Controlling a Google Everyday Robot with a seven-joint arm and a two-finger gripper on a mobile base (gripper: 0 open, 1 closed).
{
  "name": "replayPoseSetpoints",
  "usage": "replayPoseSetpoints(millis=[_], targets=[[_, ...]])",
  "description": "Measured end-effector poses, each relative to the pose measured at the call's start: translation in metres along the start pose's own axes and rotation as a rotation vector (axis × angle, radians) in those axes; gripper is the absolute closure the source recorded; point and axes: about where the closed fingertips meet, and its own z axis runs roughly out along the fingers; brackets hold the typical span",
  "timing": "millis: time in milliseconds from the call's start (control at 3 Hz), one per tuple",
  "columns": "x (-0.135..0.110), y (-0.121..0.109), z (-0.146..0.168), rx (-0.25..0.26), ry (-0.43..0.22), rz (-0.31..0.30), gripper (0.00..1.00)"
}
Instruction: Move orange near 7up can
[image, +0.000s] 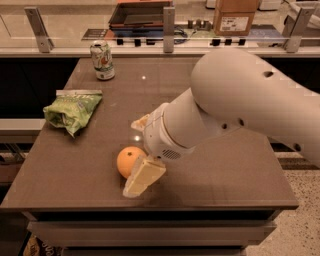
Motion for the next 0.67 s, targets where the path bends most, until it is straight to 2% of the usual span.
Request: replayPoseSetpoints(millis=[667], targets=[[-0.0037,0.0016,-0.0019,0.005,0.003,-0.009,0.62]])
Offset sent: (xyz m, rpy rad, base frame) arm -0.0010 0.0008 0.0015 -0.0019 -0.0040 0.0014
